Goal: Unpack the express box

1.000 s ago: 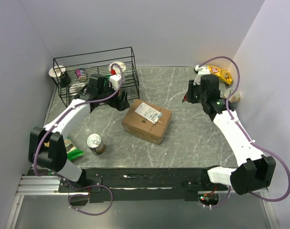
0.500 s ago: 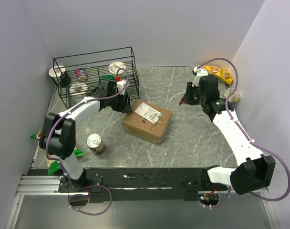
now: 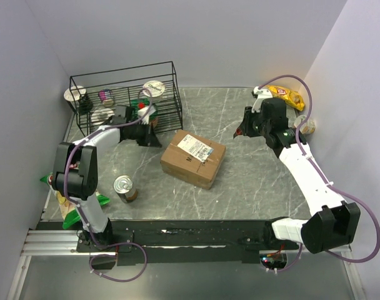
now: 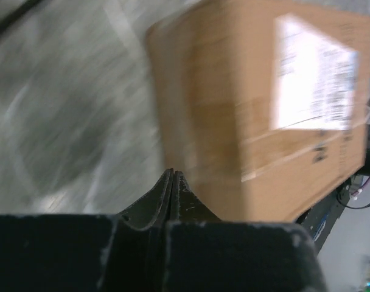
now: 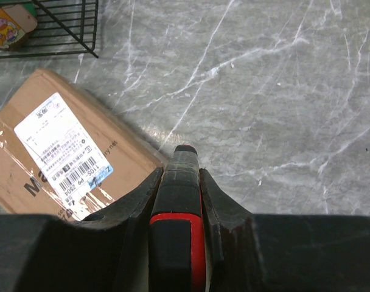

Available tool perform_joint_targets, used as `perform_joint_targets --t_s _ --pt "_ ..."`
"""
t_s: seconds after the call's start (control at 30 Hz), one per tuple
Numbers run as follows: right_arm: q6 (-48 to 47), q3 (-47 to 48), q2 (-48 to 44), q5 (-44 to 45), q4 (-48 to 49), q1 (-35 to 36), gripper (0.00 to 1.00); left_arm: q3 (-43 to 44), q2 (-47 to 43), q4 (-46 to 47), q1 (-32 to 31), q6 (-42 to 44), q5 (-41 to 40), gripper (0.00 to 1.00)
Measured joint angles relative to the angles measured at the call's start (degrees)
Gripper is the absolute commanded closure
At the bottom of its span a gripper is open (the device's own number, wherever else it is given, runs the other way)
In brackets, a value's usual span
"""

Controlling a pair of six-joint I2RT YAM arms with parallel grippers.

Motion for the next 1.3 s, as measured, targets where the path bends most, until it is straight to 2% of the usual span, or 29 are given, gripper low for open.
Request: perform_joint_targets --t_s 0.13,0.17,0.2,0.27,0.3,0.4,0.5,0.63,0.83,0.93,0.97,1.03,1.07,1.13,1.3 --pt "-0.2 1.5 1.3 -0.2 -0.4 0.0 1.0 -2.9 1.2 0.5 2.9 1.7 0.8 0.99" --pt "-0.2 1.8 1.6 -0.2 -0.5 0.0 1.0 -2.9 1.2 0.5 2.9 1.7 0.9 0.96" --pt "-0.2 2.2 1.9 -0.3 -0.7 0.0 1.0 -2.9 1.2 0.6 2.8 1.8 1.0 0.78" --pt "-0.4 2.9 2.7 -0.4 -1.0 0.0 1.0 -3.0 1.0 0.6 2.7 1.7 1.3 0.59" --pt "-0.6 3.1 2.9 -0.4 -1.2 0.0 1.0 -3.3 0.8 0.7 2.7 2.2 1.6 0.46" --pt "-0.8 3.2 3.2 -0.4 -2.0 0.0 1.0 -6.9 -2.7 1.4 2.7 2.4 2.8 0.34" --pt "-0.8 3.2 3.2 -0.4 -2.3 0.0 1.0 -10.1 -8.7 2.1 2.5 2.3 5.3 0.32" --pt "-0.8 3.2 3.2 -0.7 -2.4 0.0 1.0 -8.4 -11.4 4.2 1.1 2.0 7.4 0.31" --pt "-0.3 1.9 2.3 -1.6 -3.5 -1.2 1.0 -4.8 -7.1 5.3 -4.0 1.0 5.7 0.32" --pt "0.0 0.5 1.4 -2.9 -4.5 -3.0 1.0 -3.3 -4.4 4.6 -6.8 0.9 2.5 0.48" --pt "0.1 -0.4 0.9 -3.5 -4.5 -3.4 1.0 -2.8 -3.5 4.1 -7.5 0.8 1.0 0.58" --pt "0.4 -2.0 0.4 -4.4 -4.7 -3.8 1.0 -2.3 -2.4 3.4 -8.2 -0.1 -0.6 0.66" --pt "0.5 -3.0 0.2 -5.3 -4.7 -3.9 1.0 -1.8 -1.9 2.9 -8.4 -0.7 -0.9 0.72" --pt "0.9 -4.2 0.2 -6.7 -4.9 -3.9 1.0 -1.1 -1.9 2.1 -8.3 -2.1 -1.9 0.78" --pt "1.4 -4.9 0.2 -10.1 -5.3 -3.9 1.0 -1.6 -2.3 2.3 -8.0 -4.4 -2.7 0.98"
